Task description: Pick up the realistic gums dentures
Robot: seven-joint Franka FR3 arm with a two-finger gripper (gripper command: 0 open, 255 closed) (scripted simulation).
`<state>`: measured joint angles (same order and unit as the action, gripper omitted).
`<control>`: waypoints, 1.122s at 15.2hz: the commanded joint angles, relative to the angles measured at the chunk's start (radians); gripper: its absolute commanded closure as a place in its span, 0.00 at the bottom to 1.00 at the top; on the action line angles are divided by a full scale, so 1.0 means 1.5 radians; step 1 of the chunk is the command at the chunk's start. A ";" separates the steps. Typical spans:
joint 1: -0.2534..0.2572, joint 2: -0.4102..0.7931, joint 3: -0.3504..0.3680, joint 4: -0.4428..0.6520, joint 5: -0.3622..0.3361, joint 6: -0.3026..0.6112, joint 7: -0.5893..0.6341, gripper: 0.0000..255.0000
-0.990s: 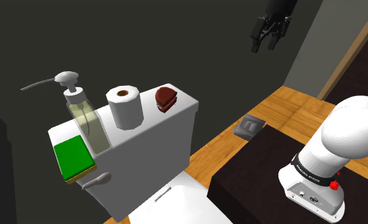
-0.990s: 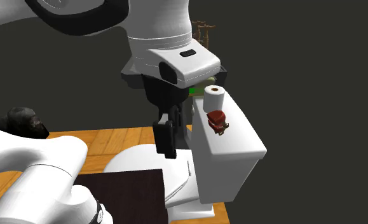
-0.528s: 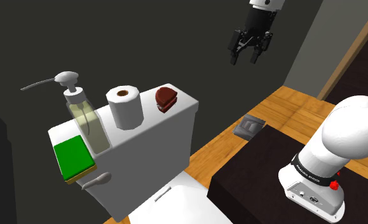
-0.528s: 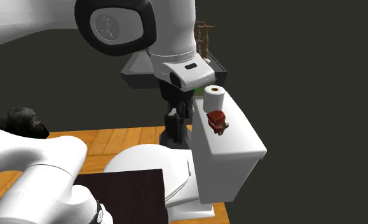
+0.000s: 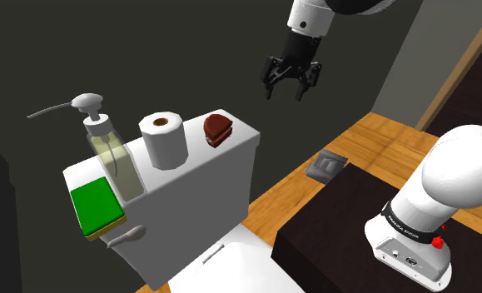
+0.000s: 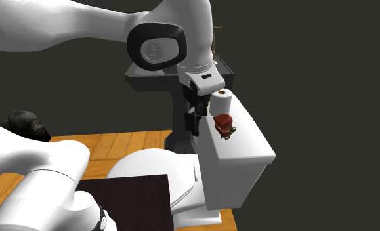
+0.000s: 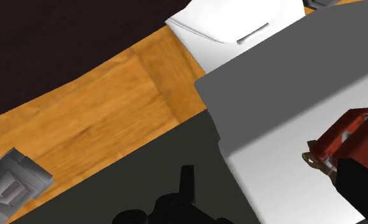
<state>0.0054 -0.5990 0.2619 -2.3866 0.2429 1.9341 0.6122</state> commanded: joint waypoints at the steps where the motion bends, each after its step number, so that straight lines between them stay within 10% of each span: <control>1: -0.001 0.037 0.031 0.006 0.013 0.044 0.047 0.00; 17: -0.038 0.347 0.199 0.154 -0.078 0.267 0.376 0.00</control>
<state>-0.0504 -0.0912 0.5582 -2.1521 0.1331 2.3190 1.1708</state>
